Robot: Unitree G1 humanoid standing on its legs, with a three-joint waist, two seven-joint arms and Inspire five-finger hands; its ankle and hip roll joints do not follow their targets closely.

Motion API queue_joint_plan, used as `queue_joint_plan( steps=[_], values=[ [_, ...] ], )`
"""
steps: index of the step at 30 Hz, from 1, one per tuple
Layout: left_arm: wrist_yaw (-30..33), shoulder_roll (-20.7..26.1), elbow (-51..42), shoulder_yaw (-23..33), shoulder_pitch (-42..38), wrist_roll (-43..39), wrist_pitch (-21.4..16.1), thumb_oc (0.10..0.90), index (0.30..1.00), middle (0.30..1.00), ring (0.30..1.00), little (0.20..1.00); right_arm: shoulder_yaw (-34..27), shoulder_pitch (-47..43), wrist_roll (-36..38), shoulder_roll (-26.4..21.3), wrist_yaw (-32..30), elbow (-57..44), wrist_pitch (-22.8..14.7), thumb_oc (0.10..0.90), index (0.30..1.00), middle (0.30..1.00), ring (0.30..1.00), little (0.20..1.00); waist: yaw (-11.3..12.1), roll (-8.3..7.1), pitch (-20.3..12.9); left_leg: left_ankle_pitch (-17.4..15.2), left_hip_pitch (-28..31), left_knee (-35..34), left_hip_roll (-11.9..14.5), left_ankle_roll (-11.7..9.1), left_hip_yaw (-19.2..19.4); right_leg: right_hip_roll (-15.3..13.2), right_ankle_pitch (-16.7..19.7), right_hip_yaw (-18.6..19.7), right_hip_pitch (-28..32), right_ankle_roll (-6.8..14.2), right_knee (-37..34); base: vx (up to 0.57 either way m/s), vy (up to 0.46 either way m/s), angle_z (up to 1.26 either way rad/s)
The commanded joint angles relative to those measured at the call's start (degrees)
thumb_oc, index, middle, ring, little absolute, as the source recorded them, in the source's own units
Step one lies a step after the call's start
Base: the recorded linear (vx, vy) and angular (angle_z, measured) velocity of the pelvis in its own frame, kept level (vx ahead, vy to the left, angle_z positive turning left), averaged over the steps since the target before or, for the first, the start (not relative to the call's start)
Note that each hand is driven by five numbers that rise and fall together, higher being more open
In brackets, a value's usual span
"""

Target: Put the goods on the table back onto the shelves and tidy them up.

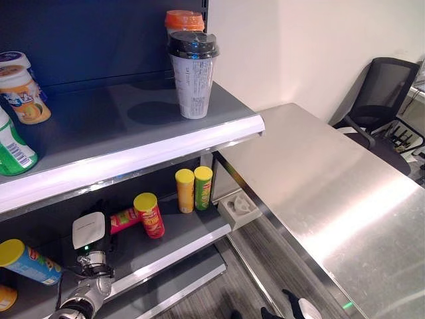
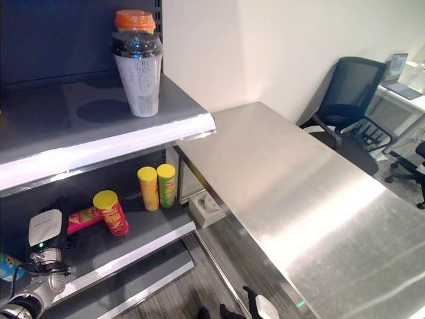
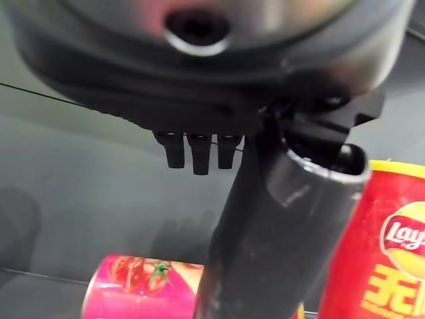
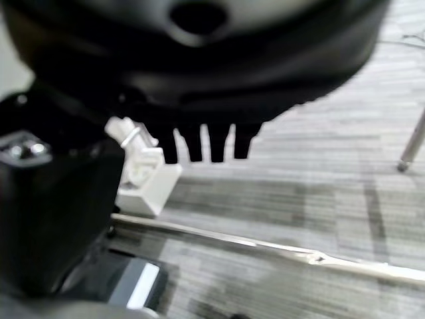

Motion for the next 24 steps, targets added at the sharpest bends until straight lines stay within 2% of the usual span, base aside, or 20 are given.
queue_joint_plan(
  steps=[1,6,9,12,19,24],
  values=[
    [1.5,7.5,3.2,3.1,-9.7,1.7,-0.1,0.8,0.9,0.9,0.9,0.9,0.6,-0.2,1.5,0.0,-0.3,-3.6,-1.4,0.8,0.9,0.9,0.9,0.9,0.1,-2.98,1.4,-3.3,0.1,0.2,-0.1,-0.4,-1.5,-5.3,3.8,-0.7,-1.4,6.6,0.6,0.02,0.081,-0.05],
    [1.0,9.3,4.6,3.2,-11.2,1.5,0.0,0.8,0.9,0.9,0.9,0.9,0.3,-0.2,2.1,-0.3,0.3,-4.5,-1.6,0.8,0.9,0.9,0.9,0.9,0.0,-3.43,2.2,-3.6,0.1,0.2,-0.7,0.1,-1.0,-5.6,4.3,0.1,-2.2,6.9,0.8,0.01,0.057,-0.06],
    [0.8,11.2,5.2,2.7,-13.1,1.3,0.2,0.8,0.9,0.9,0.9,0.9,0.4,-1.1,2.9,-0.7,0.3,-6.1,-1.8,0.8,0.9,0.9,0.9,0.9,-0.2,-3.96,4.1,-3.9,-0.2,0.2,-1.7,1.0,-0.3,-6.0,5.0,1.8,-3.9,7.3,1.2,-0.03,0.096,-0.15],
    [0.9,11.4,5.6,2.6,-13.8,1.0,0.2,0.8,0.9,0.9,0.9,0.9,0.5,-1.5,3.1,-0.7,0.3,-6.3,-1.9,0.8,0.9,0.9,0.9,0.9,-0.1,-4.1,4.5,-3.9,-0.3,0.2,-1.9,1.1,-0.1,-6.2,5.2,2.0,-4.3,7.4,1.4,-0.03,0.054,-0.22],
    [1.0,11.6,7.0,1.8,-17.3,-1.4,-0.3,0.8,0.9,0.9,0.9,0.9,1.0,-3.9,4.5,-0.7,-0.1,-7.4,-1.8,0.8,0.9,0.9,0.9,0.9,-0.4,-5.58,8.1,-3.9,-2.1,0.7,-3.6,2.3,0.9,-7.2,7.1,4.3,-7.9,7.6,3.1,-0.05,0.074,-0.16],
    [1.1,12.0,8.5,0.1,-21.5,-3.5,-0.8,0.8,0.9,0.9,0.9,0.9,1.8,-6.3,5.6,-1.6,-0.7,-9.0,-2.3,0.8,0.9,0.9,0.9,0.9,-0.9,-7.01,12.2,-5.1,-7.5,5.9,-3.5,2.8,0.9,-7.9,8.6,5.4,-12.1,7.6,4.6,-0.1,0.046,-0.13]
  ],
)
